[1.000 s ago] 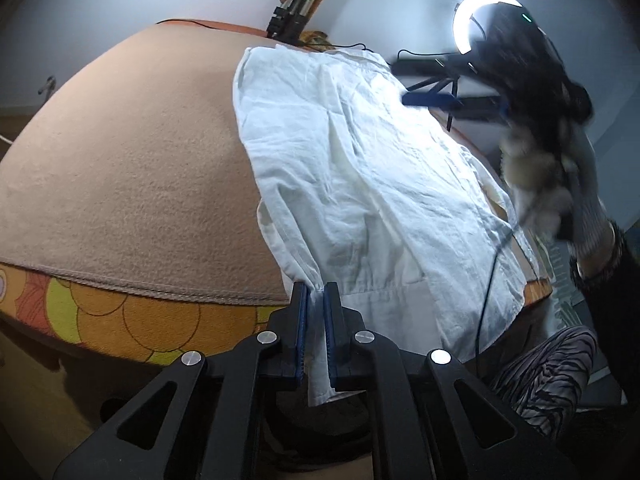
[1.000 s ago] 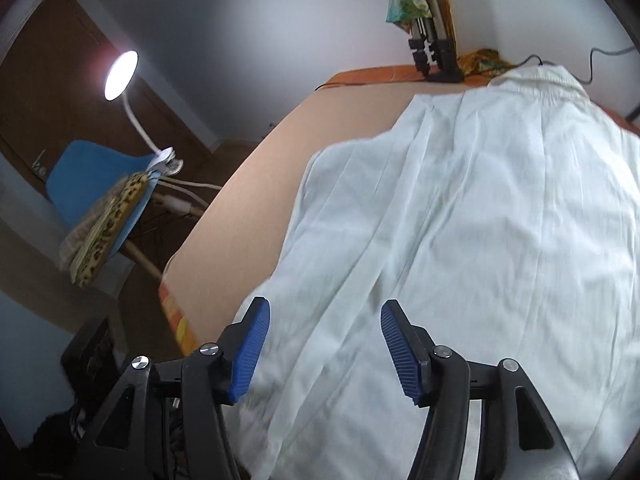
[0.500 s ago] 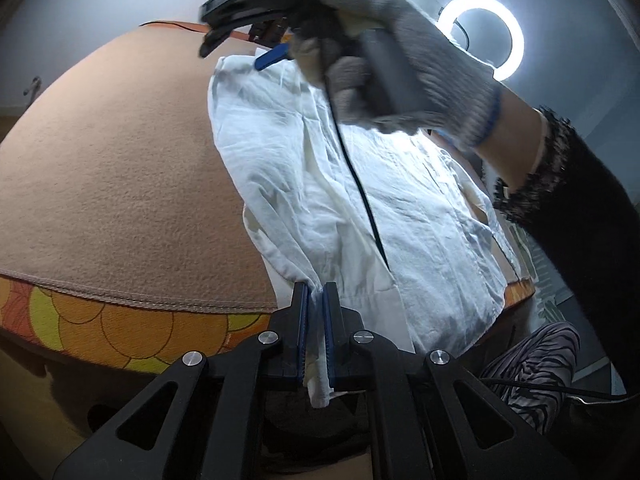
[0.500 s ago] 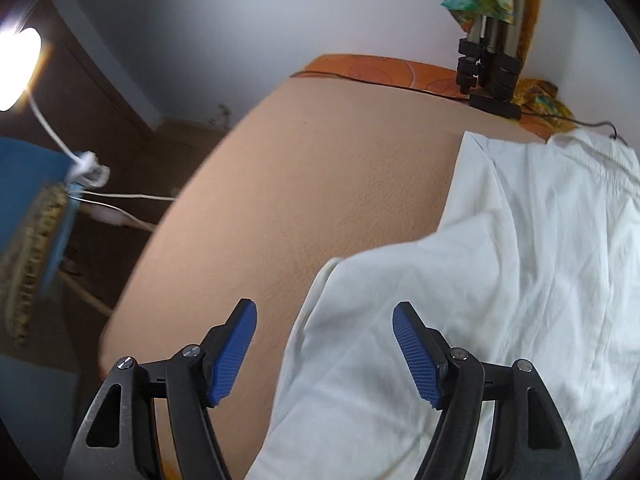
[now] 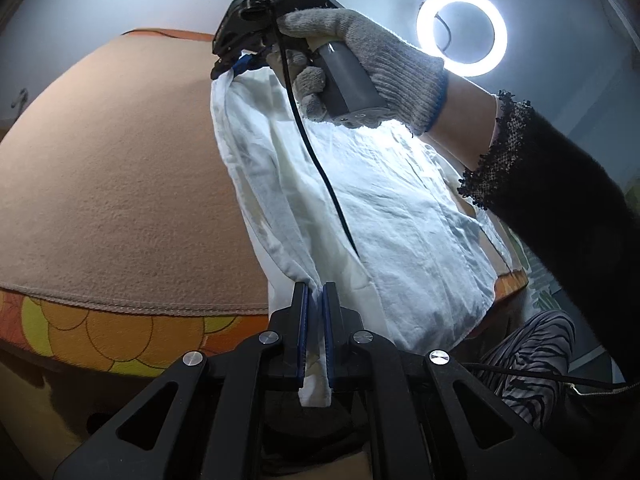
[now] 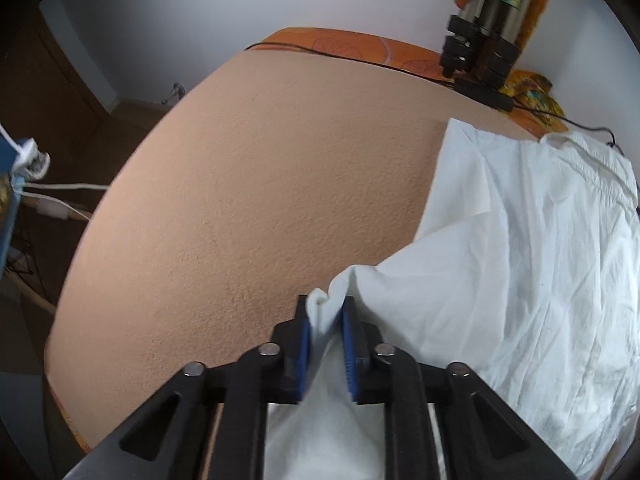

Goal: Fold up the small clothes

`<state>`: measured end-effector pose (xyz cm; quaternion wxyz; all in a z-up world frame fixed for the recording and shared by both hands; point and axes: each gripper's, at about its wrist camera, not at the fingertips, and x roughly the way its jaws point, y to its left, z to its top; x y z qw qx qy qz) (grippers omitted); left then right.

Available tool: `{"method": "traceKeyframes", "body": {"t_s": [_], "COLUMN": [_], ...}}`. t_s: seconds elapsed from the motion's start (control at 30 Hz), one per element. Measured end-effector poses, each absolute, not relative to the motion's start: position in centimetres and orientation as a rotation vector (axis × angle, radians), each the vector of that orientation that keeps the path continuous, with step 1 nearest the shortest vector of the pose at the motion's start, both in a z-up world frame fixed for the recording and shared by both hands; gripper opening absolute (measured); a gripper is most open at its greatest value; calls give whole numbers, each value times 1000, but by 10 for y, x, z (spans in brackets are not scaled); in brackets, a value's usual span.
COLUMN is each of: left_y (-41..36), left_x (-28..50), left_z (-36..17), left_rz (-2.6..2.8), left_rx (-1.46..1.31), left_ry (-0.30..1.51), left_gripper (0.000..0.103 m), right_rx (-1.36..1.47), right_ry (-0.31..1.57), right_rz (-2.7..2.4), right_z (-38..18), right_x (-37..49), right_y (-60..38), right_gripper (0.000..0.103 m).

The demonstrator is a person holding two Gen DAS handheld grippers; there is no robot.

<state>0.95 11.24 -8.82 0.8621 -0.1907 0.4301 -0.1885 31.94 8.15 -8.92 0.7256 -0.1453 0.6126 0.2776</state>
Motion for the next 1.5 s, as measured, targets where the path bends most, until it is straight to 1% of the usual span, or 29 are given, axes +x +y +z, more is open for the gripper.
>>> {"method": "traceKeyframes", "body": {"t_s": [0.13,0.33,0.43,0.57,0.7,0.83,0.87,0.9,0.97,1.07,1.13,1.2,1.3,1.37,1.5], "left_y": [99,78,66,38,20,11,9,7,11,27,45,61,64,55,33], "left_x": [8,9,11,15,17,19,18,18,15,13,16,23,34,37,40], "left_z": [-81,-70,-68,-67,-70,-73,-72,-70,-66,-54,-46,-45,-50,-54,-64], "left_rz": [-427,-481,-510,-568,-608,-689,-709,-731,-766,-753,-670,-584,-528,-535,-566], "left_rx": [-372,-322,-299,-263,-229,-247,-245,-245,-274,-299,-296,-307,-287,-245,-141], "left_ry": [888,874,881,898,919,957,961,973,977,926,879,866,877,887,927], "left_gripper": [5,5,5,2,2,2,3,7,9,10,10,10,10,10,10], "right_rx": [-224,-26,45,90,106,61,47,43,42,30,25,23,-4,6,40], "right_ry": [1322,1282,1262,1248,1255,1264,1269,1275,1285,1303,1318,1326,1324,1310,1248], "right_rz": [642,644,631,588,559,534,526,518,503,499,497,502,493,501,532], "right_z": [-70,-38,-31,-32,-39,-47,-51,-54,-61,-70,-74,-74,-69,-59,-29], "right_x": [328,346,355,360,366,369,371,372,374,376,375,374,370,365,352], "right_y": [49,-21,-58,-99,-125,-133,-134,-136,-141,-143,-143,-144,-146,-153,-173], "right_gripper": [7,6,6,6,6,6,6,6,6,6,11,14,29,30,35]}}
